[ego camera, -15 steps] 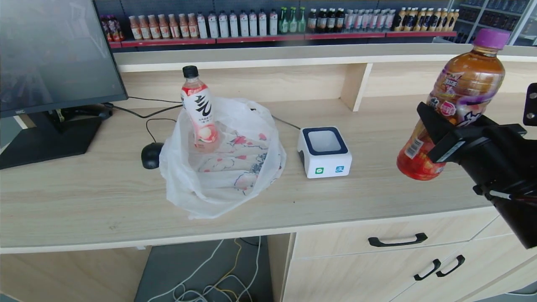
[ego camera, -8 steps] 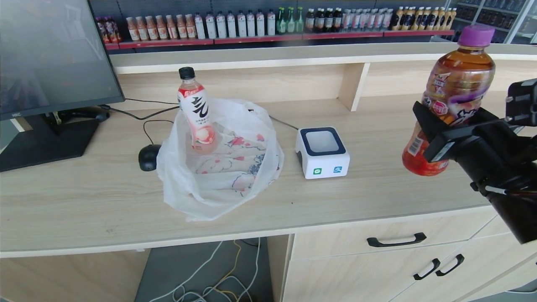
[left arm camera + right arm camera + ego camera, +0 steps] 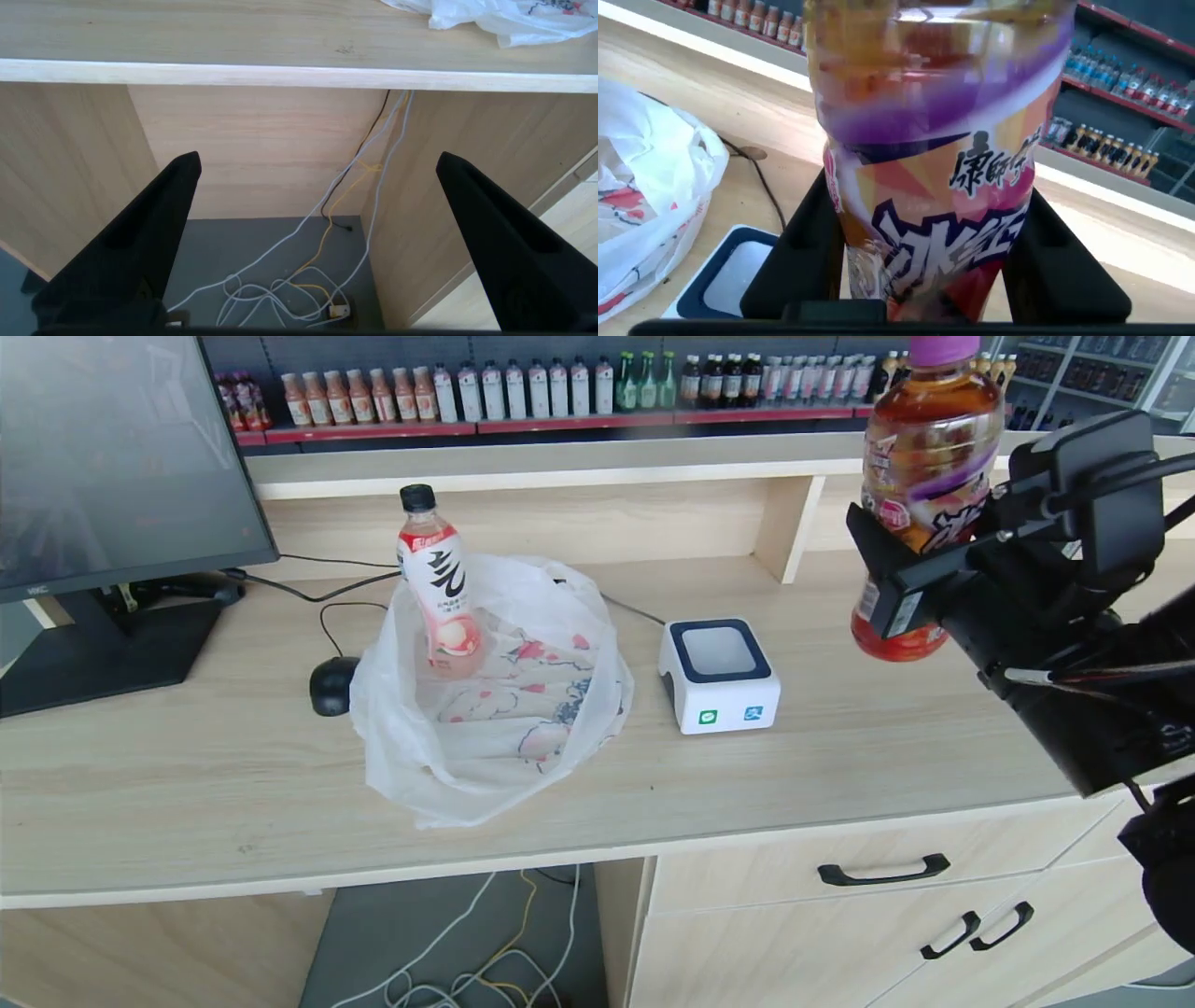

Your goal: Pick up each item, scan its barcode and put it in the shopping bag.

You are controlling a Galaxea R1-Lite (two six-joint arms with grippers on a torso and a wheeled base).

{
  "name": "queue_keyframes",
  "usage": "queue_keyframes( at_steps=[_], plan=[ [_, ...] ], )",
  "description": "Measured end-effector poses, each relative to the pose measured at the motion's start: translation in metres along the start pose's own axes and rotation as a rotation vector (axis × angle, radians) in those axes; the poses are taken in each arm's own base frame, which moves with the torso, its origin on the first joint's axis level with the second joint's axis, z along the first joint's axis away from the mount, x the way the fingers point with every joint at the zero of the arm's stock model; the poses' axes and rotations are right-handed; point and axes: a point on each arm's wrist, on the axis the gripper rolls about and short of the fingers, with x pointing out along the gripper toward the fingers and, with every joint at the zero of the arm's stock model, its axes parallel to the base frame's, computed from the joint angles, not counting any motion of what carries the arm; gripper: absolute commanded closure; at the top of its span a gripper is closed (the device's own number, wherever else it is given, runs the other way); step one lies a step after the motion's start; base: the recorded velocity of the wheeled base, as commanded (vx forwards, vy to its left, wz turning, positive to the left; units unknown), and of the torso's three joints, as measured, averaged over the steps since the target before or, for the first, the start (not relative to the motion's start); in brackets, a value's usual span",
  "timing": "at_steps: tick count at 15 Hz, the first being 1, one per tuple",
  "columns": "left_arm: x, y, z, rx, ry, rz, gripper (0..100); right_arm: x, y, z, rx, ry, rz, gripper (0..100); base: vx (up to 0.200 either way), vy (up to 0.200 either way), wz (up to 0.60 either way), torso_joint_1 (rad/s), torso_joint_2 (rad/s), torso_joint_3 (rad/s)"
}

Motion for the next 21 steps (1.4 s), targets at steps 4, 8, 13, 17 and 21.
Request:
queue_keyframes(
  at_steps=[4, 8, 13, 17, 21],
  plan=[
    [0.0, 0.0, 0.0, 0.0, 0.0, 0.0, 0, 0.006, 0.024, 0.01, -0.152, -0.084, 0.135, 100, 0.0, 0.0, 0.0, 0.0, 0.0, 0.0],
    [0.0, 0.0, 0.0, 0.0, 0.0, 0.0, 0, 0.012, 0.036, 0.011, -0.244, -0.175, 0.237, 100, 0.0, 0.0, 0.0, 0.0, 0.0, 0.0],
    [0.0, 0.0, 0.0, 0.0, 0.0, 0.0, 0, 0.022, 0.05, -0.011, -0.319, -0.23, 0.379, 100, 0.0, 0.0, 0.0, 0.0, 0.0, 0.0],
    [0.0, 0.0, 0.0, 0.0, 0.0, 0.0, 0, 0.041, 0.059, -0.026, -0.412, -0.316, 0.432, 100, 0.0, 0.0, 0.0, 0.0, 0.0, 0.0],
    [0.0, 0.0, 0.0, 0.0, 0.0, 0.0, 0, 0.052, 0.055, -0.051, -0.504, -0.36, 0.49, 100, 0.0, 0.0, 0.0, 0.0, 0.0, 0.0]
  ],
)
